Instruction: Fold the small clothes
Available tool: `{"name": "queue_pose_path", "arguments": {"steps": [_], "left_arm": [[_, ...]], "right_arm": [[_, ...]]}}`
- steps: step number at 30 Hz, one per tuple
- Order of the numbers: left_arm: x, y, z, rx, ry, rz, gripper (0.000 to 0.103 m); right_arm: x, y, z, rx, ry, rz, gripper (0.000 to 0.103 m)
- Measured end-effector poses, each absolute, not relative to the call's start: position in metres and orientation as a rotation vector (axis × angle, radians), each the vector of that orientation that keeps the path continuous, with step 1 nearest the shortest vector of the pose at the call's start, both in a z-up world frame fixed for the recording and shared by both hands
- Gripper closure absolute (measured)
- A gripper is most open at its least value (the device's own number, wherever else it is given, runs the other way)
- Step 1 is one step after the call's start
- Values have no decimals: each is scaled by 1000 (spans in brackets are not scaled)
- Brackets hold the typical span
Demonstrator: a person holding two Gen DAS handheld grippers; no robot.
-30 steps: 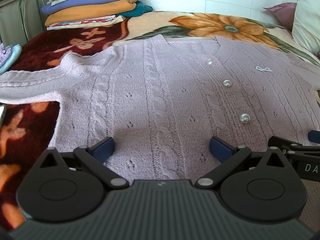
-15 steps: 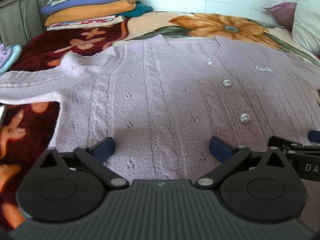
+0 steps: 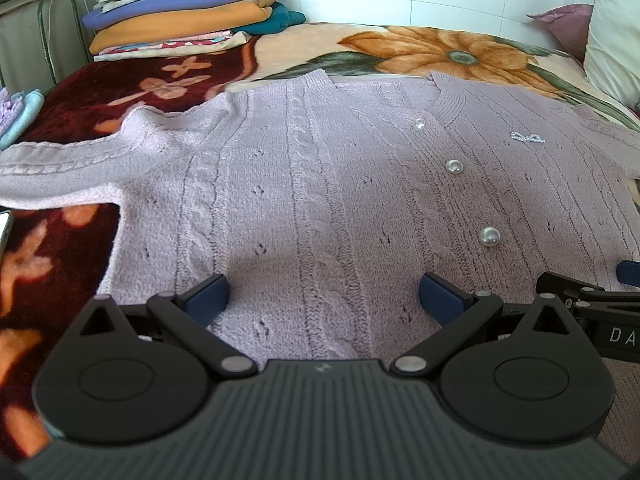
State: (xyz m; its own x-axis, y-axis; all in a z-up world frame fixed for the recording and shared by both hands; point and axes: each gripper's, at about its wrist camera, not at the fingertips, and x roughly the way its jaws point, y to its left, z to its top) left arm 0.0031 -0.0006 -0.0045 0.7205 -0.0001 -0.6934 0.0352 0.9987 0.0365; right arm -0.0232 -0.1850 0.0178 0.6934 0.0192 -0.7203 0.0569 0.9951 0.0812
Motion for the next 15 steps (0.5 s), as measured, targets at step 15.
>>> {"name": "queue_pose_path", "arguments": {"steps": [15], "left_arm": [[3,-1,-4,49,766,-19,0]], "right_arm": [[-21,-183,14,101,816,-33,0]]}}
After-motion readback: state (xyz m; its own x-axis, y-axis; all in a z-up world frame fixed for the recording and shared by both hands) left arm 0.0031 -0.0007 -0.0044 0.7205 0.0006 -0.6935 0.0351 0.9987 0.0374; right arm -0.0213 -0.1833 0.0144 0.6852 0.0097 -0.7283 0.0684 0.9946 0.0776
